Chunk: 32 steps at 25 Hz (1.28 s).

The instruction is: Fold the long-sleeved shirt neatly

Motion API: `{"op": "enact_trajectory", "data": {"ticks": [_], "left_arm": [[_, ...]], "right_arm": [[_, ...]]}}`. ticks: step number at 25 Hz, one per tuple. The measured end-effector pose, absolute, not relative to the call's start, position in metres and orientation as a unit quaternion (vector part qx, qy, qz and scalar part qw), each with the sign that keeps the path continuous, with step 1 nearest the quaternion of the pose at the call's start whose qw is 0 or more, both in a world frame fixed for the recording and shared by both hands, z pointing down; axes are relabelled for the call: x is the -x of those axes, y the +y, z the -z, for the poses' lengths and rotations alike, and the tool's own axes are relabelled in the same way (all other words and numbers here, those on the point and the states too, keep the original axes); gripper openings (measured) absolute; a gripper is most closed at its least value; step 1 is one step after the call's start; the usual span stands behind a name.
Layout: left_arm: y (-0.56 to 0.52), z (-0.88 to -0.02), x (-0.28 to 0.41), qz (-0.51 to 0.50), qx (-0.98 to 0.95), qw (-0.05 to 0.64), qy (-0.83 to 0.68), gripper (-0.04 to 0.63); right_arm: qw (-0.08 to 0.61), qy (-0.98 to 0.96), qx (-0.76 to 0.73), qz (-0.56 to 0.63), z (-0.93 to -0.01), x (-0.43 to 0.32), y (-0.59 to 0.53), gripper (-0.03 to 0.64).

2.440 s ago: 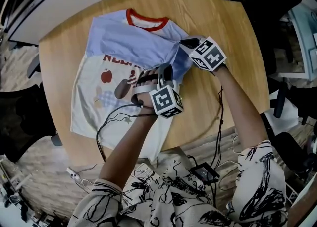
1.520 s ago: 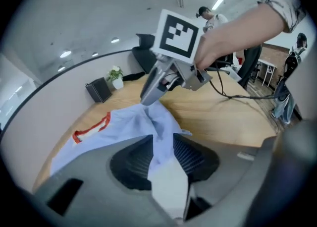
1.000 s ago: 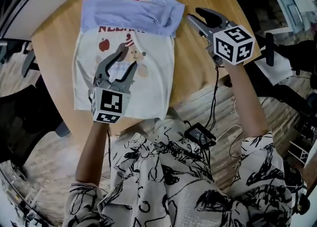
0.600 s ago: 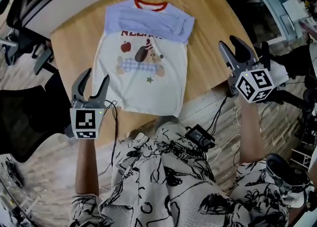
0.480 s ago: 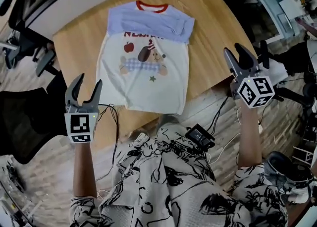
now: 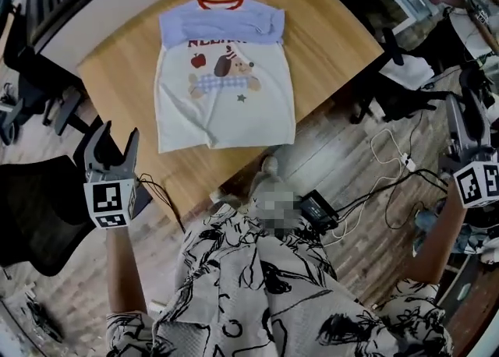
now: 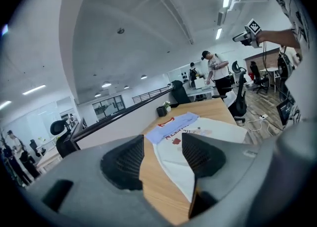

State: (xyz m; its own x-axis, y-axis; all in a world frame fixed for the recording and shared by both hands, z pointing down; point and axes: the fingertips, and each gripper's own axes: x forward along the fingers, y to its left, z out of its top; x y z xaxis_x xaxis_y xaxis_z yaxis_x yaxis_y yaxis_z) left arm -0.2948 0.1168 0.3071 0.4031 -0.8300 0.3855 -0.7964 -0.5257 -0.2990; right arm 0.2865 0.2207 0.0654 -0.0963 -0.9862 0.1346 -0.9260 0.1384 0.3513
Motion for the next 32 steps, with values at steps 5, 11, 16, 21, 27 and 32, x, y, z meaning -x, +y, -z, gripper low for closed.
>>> {"op": "enact_trajectory", "data": {"ticks": [5, 11, 16, 21, 27, 32], "left_arm": [[0.147, -0.313, 0.293, 0.256, 0.839, 0.034, 0.478, 0.249], [0.178, -0.314, 0.280, 0.272, 0.836, 0.028, 0.476, 0.247], [0.208, -0.318, 0.258, 0.274, 0.845, 0.028, 0.459, 0.247], [0.230, -0.345, 0.251, 0.263, 0.844, -0.015, 0.467, 0.245], [0.230, -0.375, 0.252, 0.264, 0.838, -0.036, 0.476, 0.241], [0.212, -0.405, 0.261, 0.273, 0.831, -0.059, 0.481, 0.225]], "right_arm": [[0.177, -0.720, -0.669, 0.057, -0.094, -0.302, 0.287, 0.213], [0.201, -0.739, -0.643, 0.015, -0.112, -0.302, 0.338, 0.216], [0.216, -0.755, -0.619, 0.001, -0.100, -0.292, 0.376, 0.216], [0.189, -0.771, -0.607, -0.034, -0.122, -0.282, 0.406, 0.215], [0.105, -0.772, -0.623, -0.064, -0.202, -0.251, 0.380, 0.213], [0.068, -0.765, -0.634, -0.090, -0.270, -0.223, 0.334, 0.209]]}}
